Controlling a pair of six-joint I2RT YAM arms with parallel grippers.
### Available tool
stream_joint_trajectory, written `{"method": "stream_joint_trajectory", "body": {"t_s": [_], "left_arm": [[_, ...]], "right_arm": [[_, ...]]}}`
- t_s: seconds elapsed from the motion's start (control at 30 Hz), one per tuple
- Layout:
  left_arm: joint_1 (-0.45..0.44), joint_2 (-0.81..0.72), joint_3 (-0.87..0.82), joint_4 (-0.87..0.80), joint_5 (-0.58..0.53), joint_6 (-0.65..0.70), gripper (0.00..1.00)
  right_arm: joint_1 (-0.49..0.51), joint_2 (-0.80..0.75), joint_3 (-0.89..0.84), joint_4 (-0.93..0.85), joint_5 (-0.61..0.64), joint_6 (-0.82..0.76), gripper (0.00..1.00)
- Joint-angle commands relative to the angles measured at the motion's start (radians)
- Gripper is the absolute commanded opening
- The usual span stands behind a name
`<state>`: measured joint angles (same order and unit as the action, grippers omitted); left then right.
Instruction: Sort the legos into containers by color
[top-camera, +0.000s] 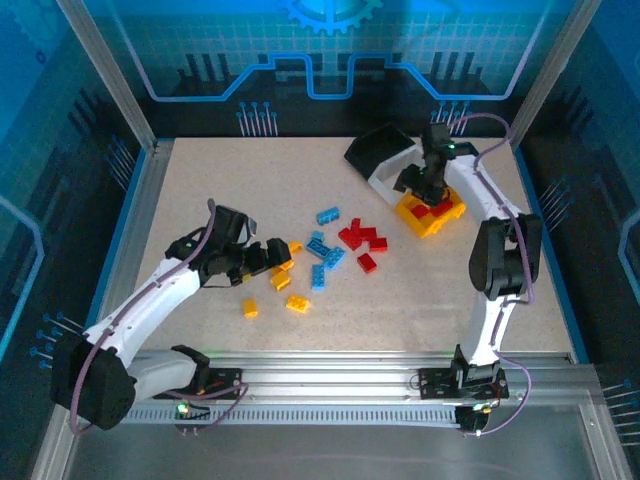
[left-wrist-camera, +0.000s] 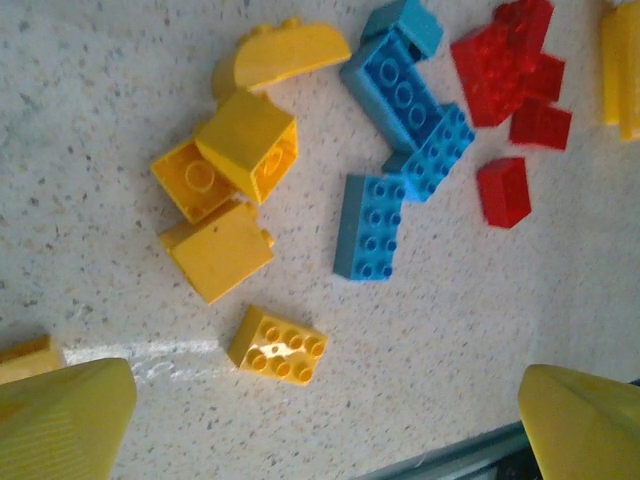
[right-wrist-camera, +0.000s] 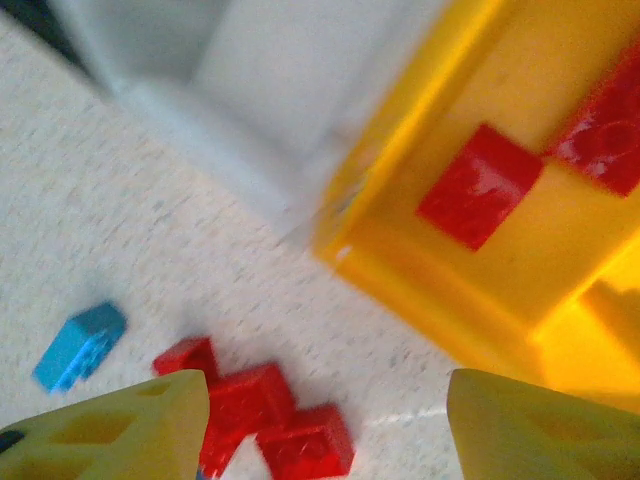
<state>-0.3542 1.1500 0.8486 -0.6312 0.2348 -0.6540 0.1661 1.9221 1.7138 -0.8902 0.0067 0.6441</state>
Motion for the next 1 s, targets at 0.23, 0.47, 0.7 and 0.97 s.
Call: {"method": "stream_joint_trajectory", "body": {"t_s": [0.23,0.47,0.7,0.97], "left_arm": [[0.009,-0.115,-0.047,-0.018,0.064,-0.066,0.99],[0.006,-0.21,-0.086,-0.083,0.04,-0.116,0.99],[0.008,-0.252,-0.134,-0.044,0.012,-0.138,0.99],[0.007,-0.135,-0.108,0.052,0.039,-0.105,0.99]], "right_arm": [[0.198,-0.017,0.011,-0.098,-0.015,-0.19,0.71],[0.281,-0.007,-0.076,-0.065,-0.08,-0.284,0.76],[0.351,0.03,-0.072,-0.098,-0.102,-0.313,0.8],[0.4,0.012,-0.077,-0.167,-0.041,-0.32,0.81]]}}
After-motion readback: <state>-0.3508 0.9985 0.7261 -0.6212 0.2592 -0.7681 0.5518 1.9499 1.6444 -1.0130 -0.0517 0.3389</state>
